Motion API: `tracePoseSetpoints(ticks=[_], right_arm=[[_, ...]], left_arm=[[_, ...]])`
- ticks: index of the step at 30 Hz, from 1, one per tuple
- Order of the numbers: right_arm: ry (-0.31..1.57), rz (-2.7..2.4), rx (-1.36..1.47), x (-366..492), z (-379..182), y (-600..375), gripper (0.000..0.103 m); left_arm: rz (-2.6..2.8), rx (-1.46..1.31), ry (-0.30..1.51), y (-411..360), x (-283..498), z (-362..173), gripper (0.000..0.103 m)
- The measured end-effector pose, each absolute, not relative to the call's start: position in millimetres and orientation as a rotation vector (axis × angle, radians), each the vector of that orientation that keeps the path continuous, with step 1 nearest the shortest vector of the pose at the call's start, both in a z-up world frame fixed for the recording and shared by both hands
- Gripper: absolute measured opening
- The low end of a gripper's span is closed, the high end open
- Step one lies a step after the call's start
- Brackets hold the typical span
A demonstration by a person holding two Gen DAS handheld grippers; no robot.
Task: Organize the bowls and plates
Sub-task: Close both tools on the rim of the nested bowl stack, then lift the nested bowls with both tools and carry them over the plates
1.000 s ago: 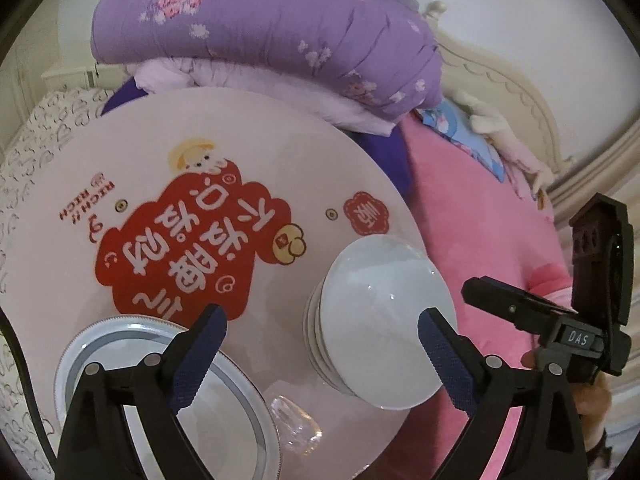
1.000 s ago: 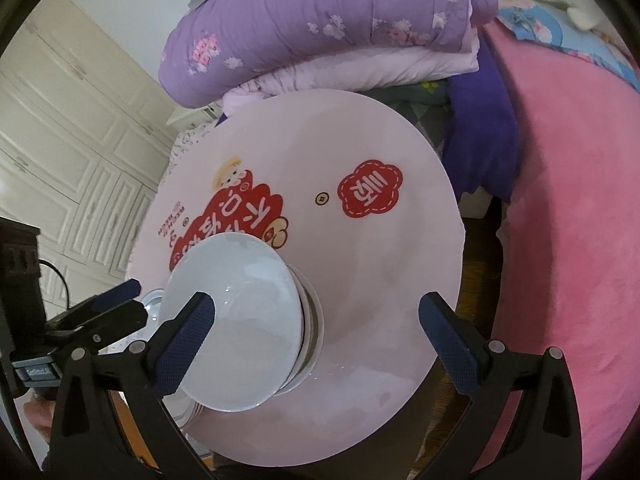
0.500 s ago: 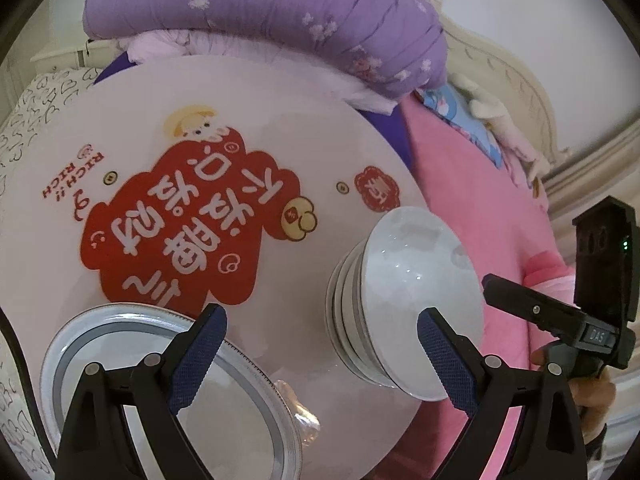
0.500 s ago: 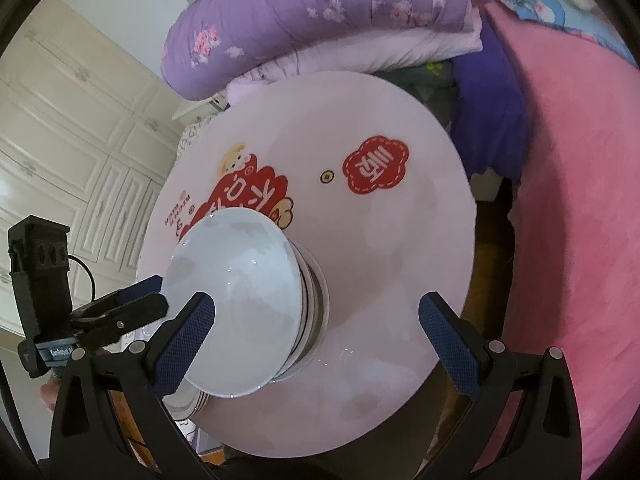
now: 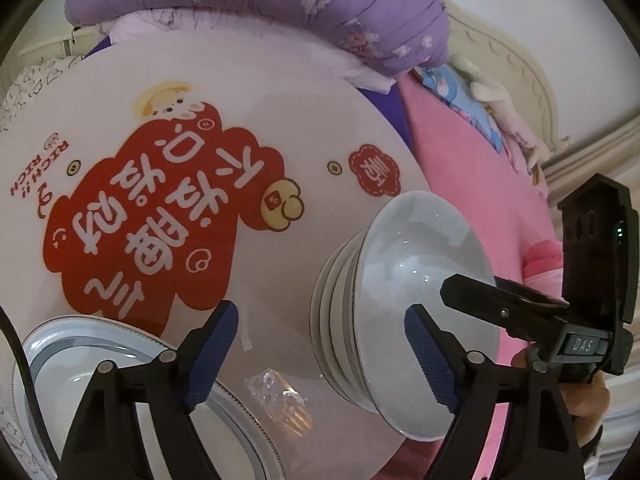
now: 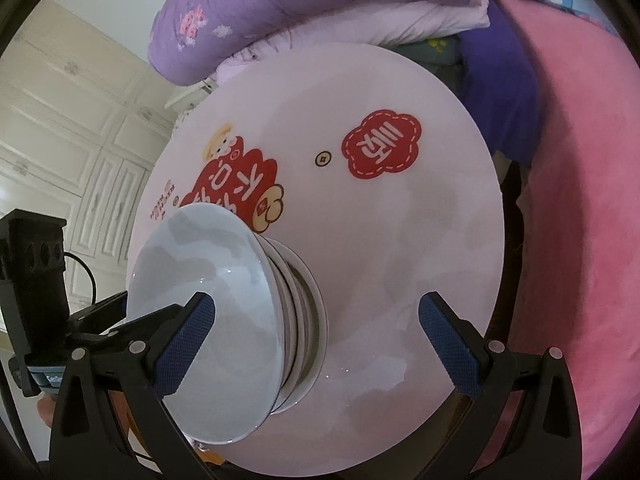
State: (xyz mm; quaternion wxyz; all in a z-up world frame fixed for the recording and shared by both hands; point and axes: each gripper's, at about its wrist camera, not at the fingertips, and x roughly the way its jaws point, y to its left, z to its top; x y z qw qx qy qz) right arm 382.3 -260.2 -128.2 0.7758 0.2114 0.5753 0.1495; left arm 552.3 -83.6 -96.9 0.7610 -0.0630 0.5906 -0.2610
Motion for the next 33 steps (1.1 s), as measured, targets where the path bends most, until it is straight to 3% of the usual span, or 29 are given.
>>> tracePoseSetpoints(ticks=[5,8,11,12,14,15,17,27,33], right_arm=[[1.263,0.332,0.452,385.8,-135.4,-255.6,0.100],[1.285,0.334,0.448,388.9,-142.8,-252.2,0.093],[1.305,0.339,0.455,392.0,-150.2,-250.4,0.077],[1.305,0.356,0.476,392.9,-151.8,-250.6,0.076],[1.310,0.398,0.521,394.6,-153.8,-249.8,0.065],[1.308,0.419,0.530,395.5,-152.6,-248.1,0.057],[1.301,0.430,0.519,395.7,-146.5,-243.0,0.048],[1.320,0.373,0.620,380.7,-144.4,-256.1,0.047],[1.307,0.386,0.549,368.8,-137.2,-250.5,0.050]], left_arm=[[-0.564,-0.139,1.306,-89.1,555.1,-107.6,0.072],[-0.564,-0.160,1.335,-90.4,559.1,-118.3,0.064],[-0.589,-0.237,1.369,-88.4,564.6,-130.5,0.063],[-0.594,-0.252,1.372,-87.6,565.6,-132.5,0.061],[-0.618,-0.296,1.378,-86.4,568.6,-134.8,0.050],[-0.633,-0.317,1.383,-86.4,570.2,-135.1,0.040],[-0.631,-0.307,1.379,-89.0,570.7,-132.4,0.036],[-0.595,-0.427,1.416,-78.0,571.5,-135.8,0.028],[-0.586,-0.380,1.424,-77.5,563.8,-134.6,0.033]])
